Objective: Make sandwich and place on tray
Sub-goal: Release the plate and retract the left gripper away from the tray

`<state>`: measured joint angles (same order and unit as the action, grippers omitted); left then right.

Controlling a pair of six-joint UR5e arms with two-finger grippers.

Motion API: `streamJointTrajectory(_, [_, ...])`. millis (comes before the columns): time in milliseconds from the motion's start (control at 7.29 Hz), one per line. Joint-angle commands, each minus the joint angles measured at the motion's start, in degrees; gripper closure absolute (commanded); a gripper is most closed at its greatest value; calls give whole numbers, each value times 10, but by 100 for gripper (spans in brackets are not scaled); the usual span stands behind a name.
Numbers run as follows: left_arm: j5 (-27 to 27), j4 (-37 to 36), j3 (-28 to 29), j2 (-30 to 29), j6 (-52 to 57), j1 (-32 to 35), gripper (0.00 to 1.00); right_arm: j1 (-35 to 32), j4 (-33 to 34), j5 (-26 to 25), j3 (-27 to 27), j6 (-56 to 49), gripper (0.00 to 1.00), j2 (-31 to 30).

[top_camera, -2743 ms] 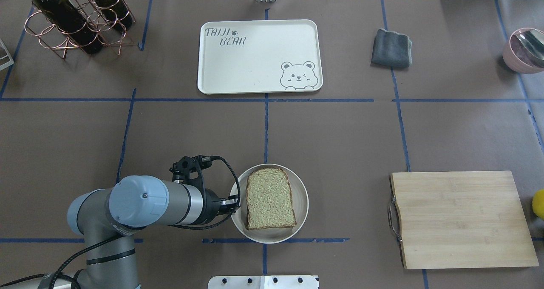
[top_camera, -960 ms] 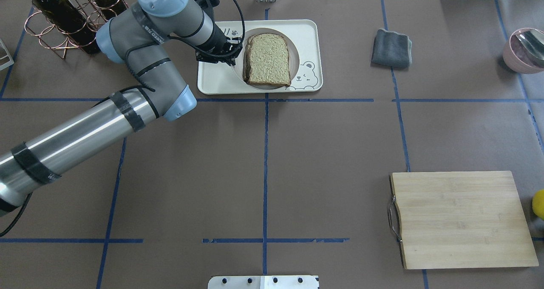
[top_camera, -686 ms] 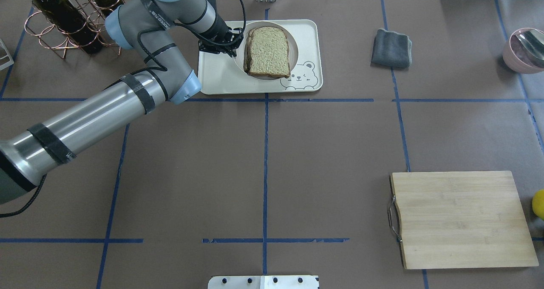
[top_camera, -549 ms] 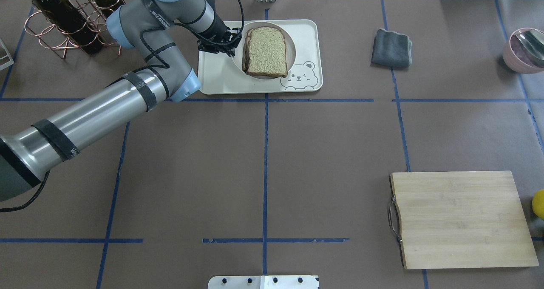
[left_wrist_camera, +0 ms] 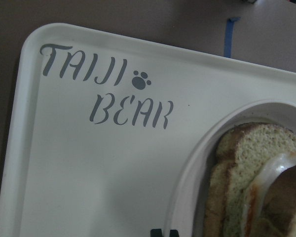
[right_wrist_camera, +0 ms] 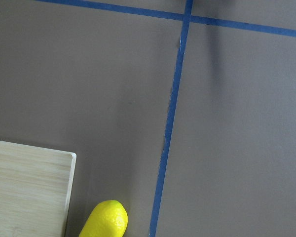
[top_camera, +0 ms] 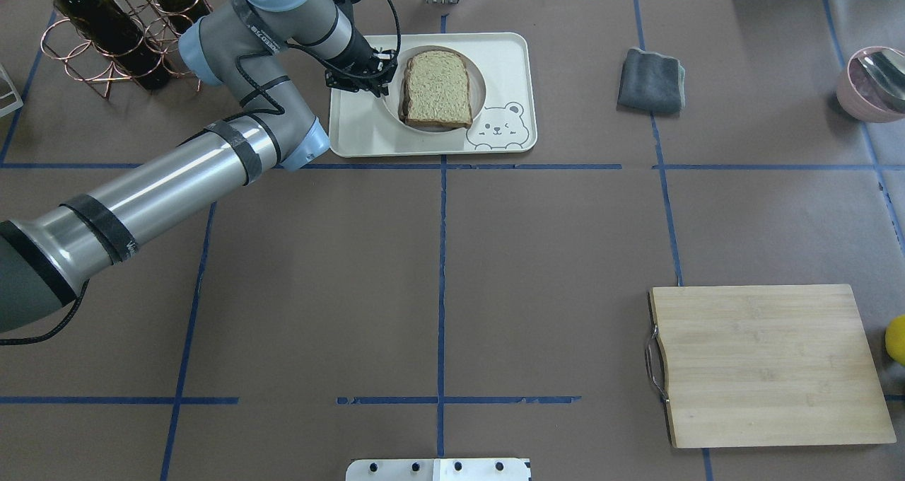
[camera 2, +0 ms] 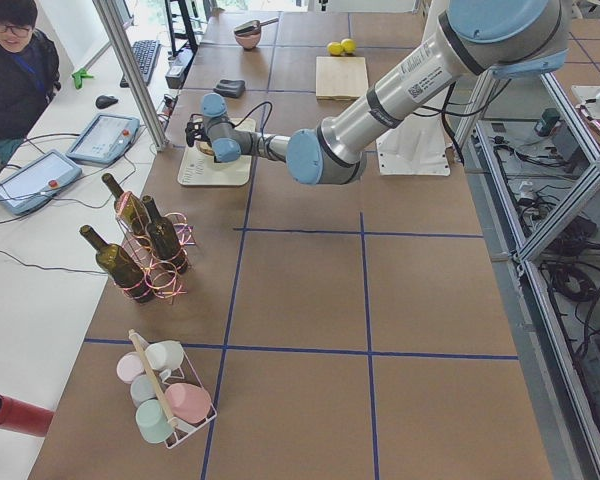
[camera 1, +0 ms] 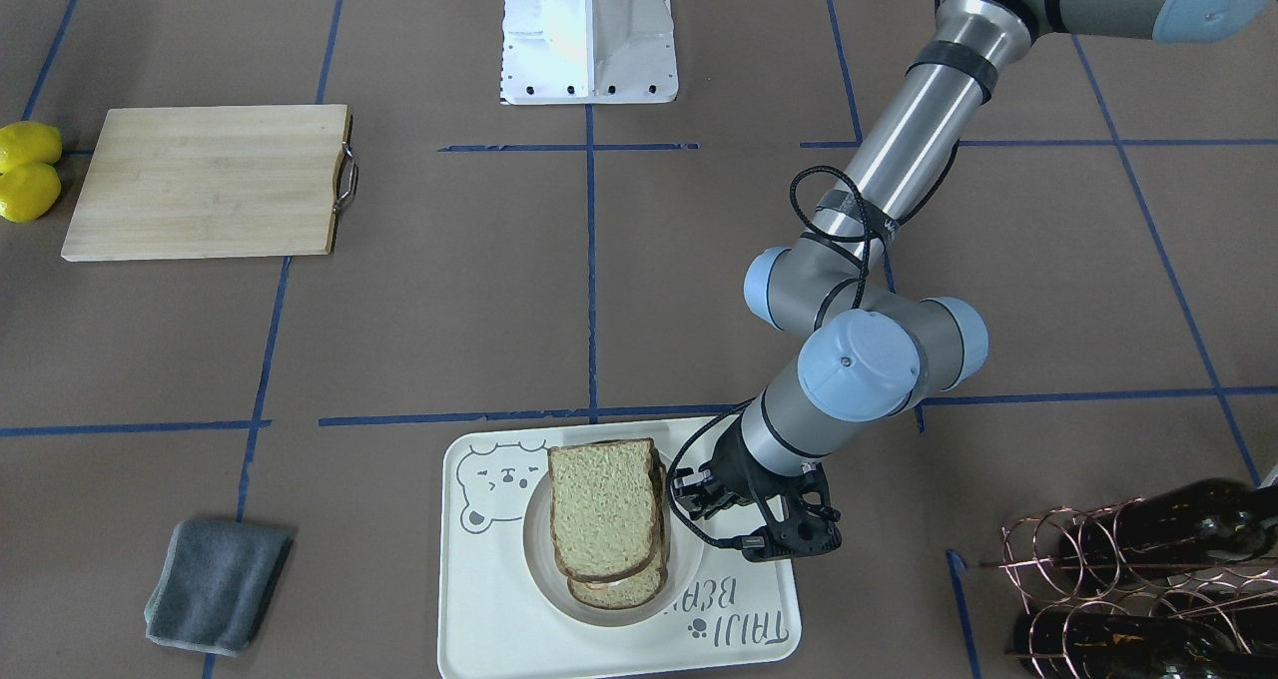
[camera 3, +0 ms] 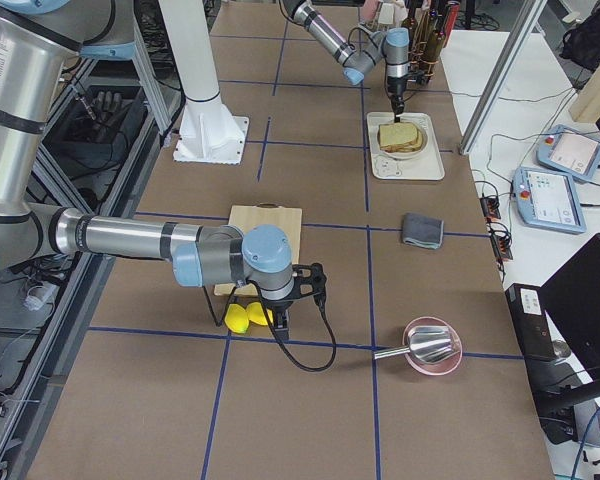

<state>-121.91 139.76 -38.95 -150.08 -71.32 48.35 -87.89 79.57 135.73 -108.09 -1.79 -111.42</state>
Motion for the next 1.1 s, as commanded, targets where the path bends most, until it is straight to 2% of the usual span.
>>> streamJointTrajectory(0, [1,2,0,-1,11,0,0,0,-1,0,-1,1,0,1])
streamJointTrajectory(411, [0,-10,-29,1,59,16,0,0,-1,-2,0,3,0,1])
streamJointTrajectory(549, [-9,-64,-92,20,67,20,0,0,-1,-1,0,4,0,1])
streamJointTrajectory(960, [-35,-170,-325,156,137,36,0,0,2,-11,1,4,0,1])
